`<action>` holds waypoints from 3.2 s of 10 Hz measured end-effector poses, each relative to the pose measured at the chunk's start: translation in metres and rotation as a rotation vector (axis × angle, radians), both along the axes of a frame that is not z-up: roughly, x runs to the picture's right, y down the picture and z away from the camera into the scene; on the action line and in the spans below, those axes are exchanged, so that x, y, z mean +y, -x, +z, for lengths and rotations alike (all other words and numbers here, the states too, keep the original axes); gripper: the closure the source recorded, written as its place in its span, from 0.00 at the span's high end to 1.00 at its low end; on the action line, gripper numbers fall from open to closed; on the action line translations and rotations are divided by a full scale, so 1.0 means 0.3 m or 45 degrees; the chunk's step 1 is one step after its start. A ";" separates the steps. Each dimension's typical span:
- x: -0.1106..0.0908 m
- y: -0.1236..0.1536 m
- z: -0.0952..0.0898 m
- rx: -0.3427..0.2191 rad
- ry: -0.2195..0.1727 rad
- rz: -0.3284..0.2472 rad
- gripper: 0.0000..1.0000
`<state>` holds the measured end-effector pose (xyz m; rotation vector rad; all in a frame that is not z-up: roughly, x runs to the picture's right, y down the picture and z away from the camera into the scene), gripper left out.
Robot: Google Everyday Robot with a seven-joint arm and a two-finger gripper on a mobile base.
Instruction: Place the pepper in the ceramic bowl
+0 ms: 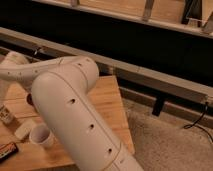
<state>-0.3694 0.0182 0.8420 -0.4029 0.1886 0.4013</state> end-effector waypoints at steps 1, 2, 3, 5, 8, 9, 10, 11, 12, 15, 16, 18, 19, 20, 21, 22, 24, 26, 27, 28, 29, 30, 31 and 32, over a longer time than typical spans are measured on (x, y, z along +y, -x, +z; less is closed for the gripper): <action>0.006 0.000 0.026 0.033 0.007 -0.024 0.00; 0.007 -0.008 0.051 0.064 0.013 -0.037 0.00; 0.010 -0.021 0.079 0.100 0.022 -0.050 0.00; 0.014 -0.052 0.125 0.161 0.035 -0.070 0.00; 0.034 -0.075 0.174 0.215 0.054 -0.117 0.00; 0.054 -0.069 0.182 0.214 0.070 -0.144 0.00; 0.070 -0.058 0.185 0.207 0.083 -0.170 0.02; 0.076 -0.052 0.186 0.201 0.090 -0.186 0.07; 0.086 -0.042 0.180 0.185 0.106 -0.199 0.19; 0.071 0.002 0.135 0.118 0.113 -0.204 0.54; 0.063 -0.002 0.124 0.109 0.116 -0.194 0.64; 0.057 -0.025 0.115 0.105 0.125 -0.183 0.79; 0.057 -0.038 0.112 0.112 0.128 -0.179 0.80; 0.055 -0.052 0.112 0.119 0.131 -0.172 0.80; 0.054 -0.060 0.112 0.121 0.134 -0.163 0.80; 0.053 -0.064 0.111 0.119 0.137 -0.154 0.80; 0.060 -0.062 0.111 0.105 0.143 -0.136 0.80; 0.058 -0.061 0.108 0.083 0.149 -0.098 0.80; 0.046 -0.062 0.101 0.071 0.151 -0.060 0.80; 0.009 -0.061 0.073 0.038 0.160 0.039 0.80; -0.031 -0.066 0.045 0.010 0.166 0.126 0.80; -0.086 -0.085 0.017 -0.010 0.164 0.227 0.80; -0.148 -0.122 0.001 -0.005 0.143 0.325 0.80; -0.215 -0.187 -0.001 0.035 0.105 0.432 0.80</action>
